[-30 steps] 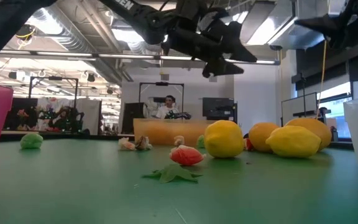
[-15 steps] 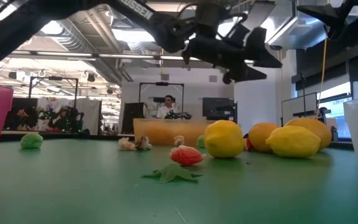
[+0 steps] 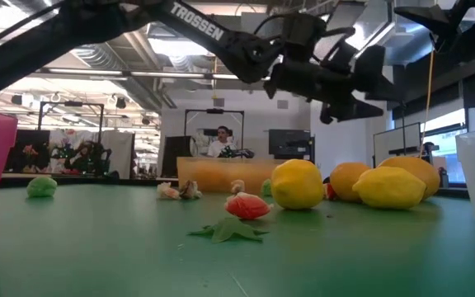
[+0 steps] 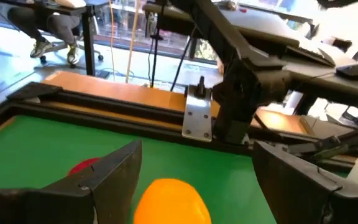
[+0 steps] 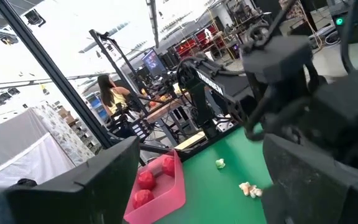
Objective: Sort produce into baskets
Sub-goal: Put the mango into the orange bin
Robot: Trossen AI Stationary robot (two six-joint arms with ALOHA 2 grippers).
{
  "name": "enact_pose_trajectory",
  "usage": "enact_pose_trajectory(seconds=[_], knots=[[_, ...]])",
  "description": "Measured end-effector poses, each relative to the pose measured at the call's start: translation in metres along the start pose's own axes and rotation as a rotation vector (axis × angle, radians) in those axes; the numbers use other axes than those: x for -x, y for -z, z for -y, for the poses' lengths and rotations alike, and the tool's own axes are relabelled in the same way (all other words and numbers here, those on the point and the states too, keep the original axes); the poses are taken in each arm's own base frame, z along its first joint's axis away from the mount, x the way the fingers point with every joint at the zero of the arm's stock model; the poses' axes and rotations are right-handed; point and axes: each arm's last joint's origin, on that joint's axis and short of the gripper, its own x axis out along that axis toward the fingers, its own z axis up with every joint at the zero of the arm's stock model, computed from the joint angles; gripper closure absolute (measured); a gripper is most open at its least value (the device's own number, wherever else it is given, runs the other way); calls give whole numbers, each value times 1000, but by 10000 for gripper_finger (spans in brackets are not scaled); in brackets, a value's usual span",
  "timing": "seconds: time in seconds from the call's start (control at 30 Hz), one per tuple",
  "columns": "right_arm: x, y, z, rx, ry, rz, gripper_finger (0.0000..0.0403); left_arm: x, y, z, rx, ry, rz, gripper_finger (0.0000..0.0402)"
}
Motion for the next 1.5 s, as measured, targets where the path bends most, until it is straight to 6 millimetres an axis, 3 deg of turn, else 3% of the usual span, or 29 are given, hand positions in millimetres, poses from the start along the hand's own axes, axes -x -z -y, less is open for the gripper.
enact_pose_trajectory(seconds=[0.7,0.87,1.17,1.5], knots=[[0,0,0,-7,1,-1,66,-35,45,-2,16,-12,-54,101],[0,0,0,-6,1,-2,66,-37,55,-1,-8,-18,-153,100],[0,0,0,-6,2,-2,66,-35,55,-12,17,-56,-164,69],[0,0,0,-6,2,-3,66,-36,58,-5,36,-18,-189,63]])
